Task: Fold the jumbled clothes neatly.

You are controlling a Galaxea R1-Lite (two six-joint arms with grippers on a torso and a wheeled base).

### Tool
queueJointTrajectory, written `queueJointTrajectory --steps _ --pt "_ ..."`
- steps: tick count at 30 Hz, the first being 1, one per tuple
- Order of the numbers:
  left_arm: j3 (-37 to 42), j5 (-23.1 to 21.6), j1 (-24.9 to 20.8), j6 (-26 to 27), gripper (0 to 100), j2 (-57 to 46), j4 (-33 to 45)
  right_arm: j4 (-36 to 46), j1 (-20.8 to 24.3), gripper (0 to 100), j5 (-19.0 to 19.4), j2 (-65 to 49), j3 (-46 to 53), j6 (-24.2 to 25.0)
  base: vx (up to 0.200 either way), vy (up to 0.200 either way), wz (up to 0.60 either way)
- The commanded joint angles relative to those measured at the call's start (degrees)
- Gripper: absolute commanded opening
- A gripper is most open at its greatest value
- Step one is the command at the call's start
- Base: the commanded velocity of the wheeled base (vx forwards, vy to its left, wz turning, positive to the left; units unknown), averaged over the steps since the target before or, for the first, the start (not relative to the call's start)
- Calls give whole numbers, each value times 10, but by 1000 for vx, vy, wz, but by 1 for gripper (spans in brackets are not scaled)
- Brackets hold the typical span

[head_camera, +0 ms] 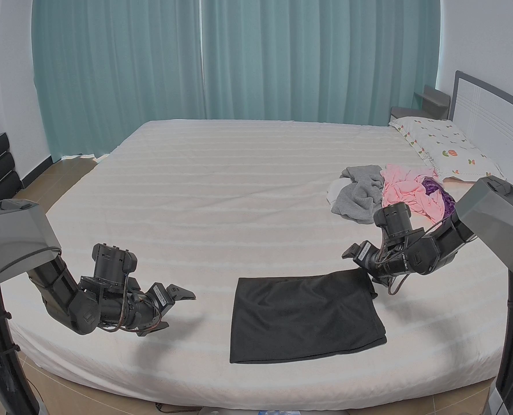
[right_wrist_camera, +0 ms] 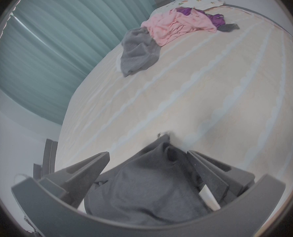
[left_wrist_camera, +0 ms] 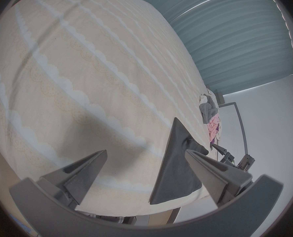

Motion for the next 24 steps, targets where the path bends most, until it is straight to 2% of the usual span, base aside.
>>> queueJointTrajectory --steps 1,4,6,12,19,22,24 --pt "-1 0 -1 -1 100 1 -1 -2 -29 100 11 -3 4 -1 0 0 0" --pt "-16 2 -3 -2 100 1 -8 -26 -30 100 52 -7 17 -2 0 0 0" --pt "-28 3 -3 -2 100 2 -7 -46 -29 100 63 -8 28 -3 0 0 0" --pt "-53 7 -11 -2 100 1 -4 -64 -22 100 65 -1 29 -3 0 0 0" --pt "-117 19 -21 -4 100 45 0 -65 -17 100 67 2 28 -2 0 0 0" --pt "-128 19 -31 -3 100 60 -1 -65 -17 100 67 2 29 -2 0 0 0" --pt "-150 31 -55 -2 100 83 -1 -65 -17 100 67 1 31 -2 0 0 0"
